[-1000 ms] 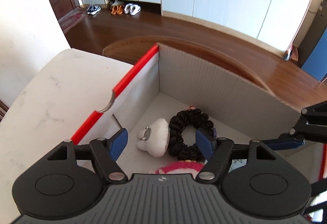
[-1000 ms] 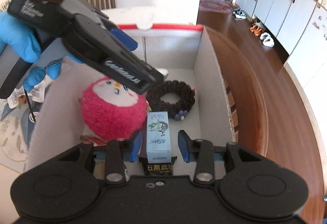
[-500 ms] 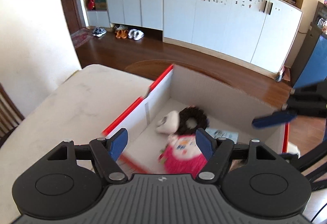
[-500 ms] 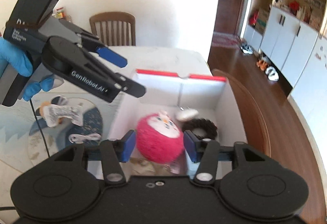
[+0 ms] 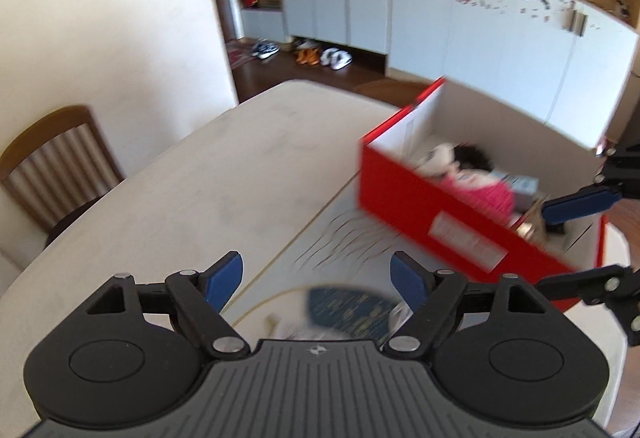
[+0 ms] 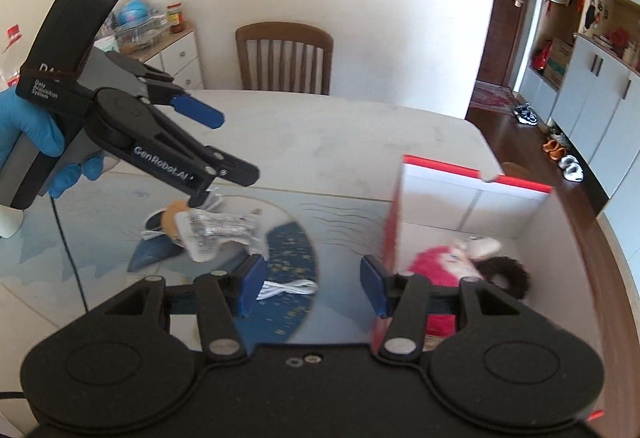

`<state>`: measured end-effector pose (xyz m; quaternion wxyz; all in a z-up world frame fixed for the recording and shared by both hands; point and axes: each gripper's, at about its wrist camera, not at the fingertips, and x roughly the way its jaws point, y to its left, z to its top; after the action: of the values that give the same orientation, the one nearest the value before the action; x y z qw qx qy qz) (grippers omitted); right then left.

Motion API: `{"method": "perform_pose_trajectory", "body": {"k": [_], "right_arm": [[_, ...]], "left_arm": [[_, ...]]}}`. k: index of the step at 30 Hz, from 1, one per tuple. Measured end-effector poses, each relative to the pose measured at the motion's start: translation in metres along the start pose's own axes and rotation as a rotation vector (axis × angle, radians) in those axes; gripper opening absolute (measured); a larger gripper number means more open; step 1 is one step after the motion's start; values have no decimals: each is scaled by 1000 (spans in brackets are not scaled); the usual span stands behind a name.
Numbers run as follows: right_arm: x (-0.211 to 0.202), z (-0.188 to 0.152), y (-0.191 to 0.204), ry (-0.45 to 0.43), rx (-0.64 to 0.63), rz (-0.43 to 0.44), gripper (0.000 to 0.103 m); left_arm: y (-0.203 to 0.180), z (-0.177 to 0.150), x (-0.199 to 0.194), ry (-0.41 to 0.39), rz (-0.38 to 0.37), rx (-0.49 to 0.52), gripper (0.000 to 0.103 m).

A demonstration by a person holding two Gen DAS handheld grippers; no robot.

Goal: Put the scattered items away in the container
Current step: 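Move both tools back over the mat toward the remaining items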

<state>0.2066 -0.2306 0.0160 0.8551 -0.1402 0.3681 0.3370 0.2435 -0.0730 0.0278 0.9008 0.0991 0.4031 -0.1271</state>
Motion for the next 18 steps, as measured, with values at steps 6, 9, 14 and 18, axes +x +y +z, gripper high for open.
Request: {"method": "perform_pose_trajectory", "body": {"k": [6,9,14,18], "right_arm": [[31,-2,19,43,8,-18,103],[44,-5,22,65,17,-30,103],[63,-10,24,99,32,-49,103],[79,-13,26,127,44,-64,103]], "left_arm": [[25,-38,-4,29,6,-8,81],[32,-54,-3,37,-1,3,81],[41,-80,-2,44,-18,34,81],[37,-98,0,21,-27,115,81]]}}
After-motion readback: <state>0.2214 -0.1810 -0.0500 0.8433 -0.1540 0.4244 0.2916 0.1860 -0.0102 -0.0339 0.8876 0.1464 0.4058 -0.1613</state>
